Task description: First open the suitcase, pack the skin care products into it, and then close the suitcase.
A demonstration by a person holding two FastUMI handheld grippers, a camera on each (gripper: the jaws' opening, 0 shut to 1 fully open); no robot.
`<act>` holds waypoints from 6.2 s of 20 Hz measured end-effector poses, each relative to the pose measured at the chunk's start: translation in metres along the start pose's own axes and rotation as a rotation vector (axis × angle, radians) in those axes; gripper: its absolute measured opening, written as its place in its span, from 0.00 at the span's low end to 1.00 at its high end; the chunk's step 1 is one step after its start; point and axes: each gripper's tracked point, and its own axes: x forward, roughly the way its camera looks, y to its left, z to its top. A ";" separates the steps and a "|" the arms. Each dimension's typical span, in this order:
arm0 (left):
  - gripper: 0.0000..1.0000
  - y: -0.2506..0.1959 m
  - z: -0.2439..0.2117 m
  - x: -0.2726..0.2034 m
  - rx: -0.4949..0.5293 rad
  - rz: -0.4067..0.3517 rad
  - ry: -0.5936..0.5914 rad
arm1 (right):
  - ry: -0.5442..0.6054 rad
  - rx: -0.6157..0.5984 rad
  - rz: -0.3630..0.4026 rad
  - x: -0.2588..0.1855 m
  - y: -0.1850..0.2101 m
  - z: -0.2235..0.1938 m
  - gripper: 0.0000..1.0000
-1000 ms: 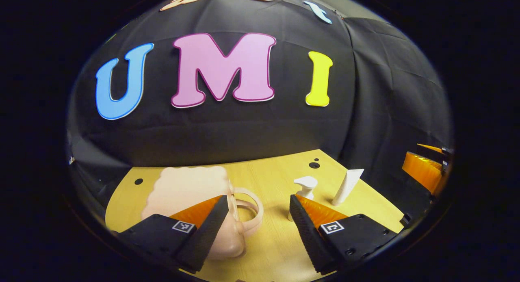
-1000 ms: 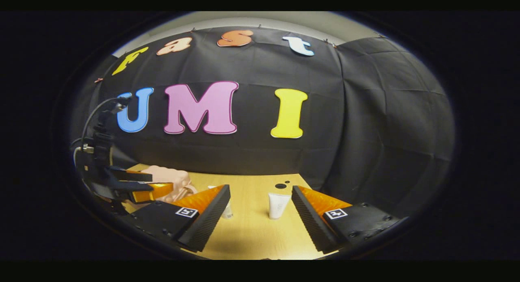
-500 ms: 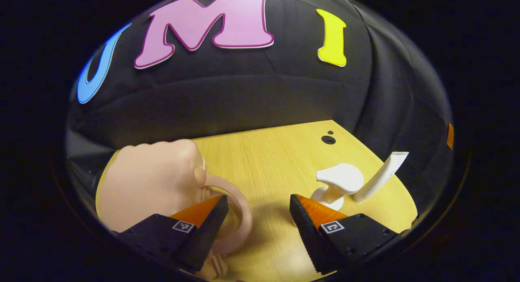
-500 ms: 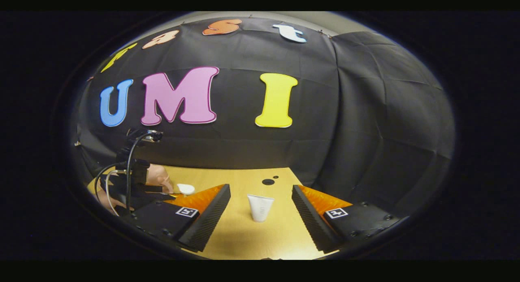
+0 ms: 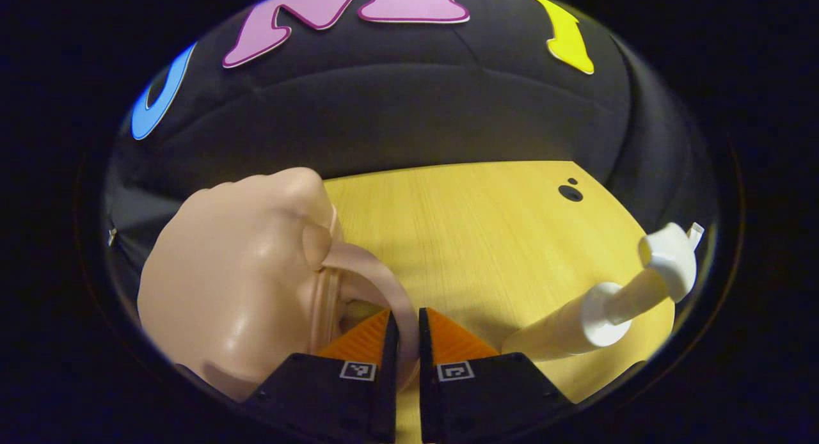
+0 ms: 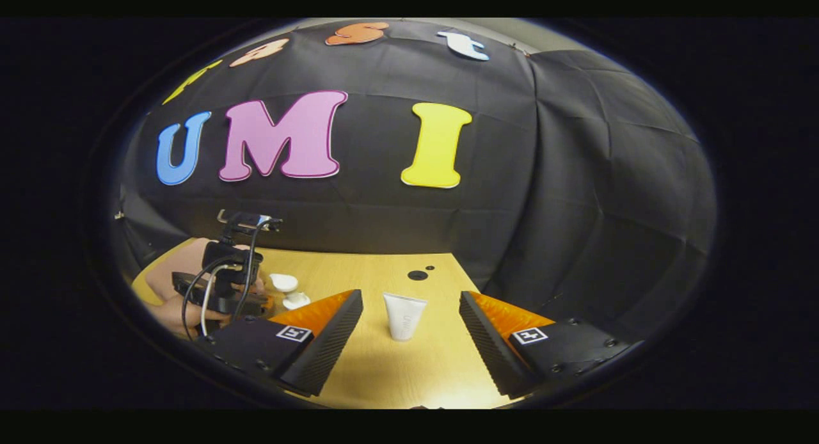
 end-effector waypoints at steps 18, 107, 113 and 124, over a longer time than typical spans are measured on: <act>0.11 0.217 0.160 -0.203 -0.096 -0.020 -0.220 | 0.000 0.046 0.163 -0.015 0.092 0.004 0.97; 0.68 -0.053 -0.017 -0.082 -0.005 -0.311 -0.309 | 0.182 0.063 -0.045 0.163 0.013 -0.159 0.60; 0.67 0.038 0.019 -0.140 -0.081 -0.206 -0.365 | 0.084 -0.017 0.049 0.116 0.031 -0.108 0.48; 0.67 0.196 -0.033 -0.065 -0.032 0.030 0.009 | -0.005 -0.056 0.269 0.057 0.117 -0.024 0.48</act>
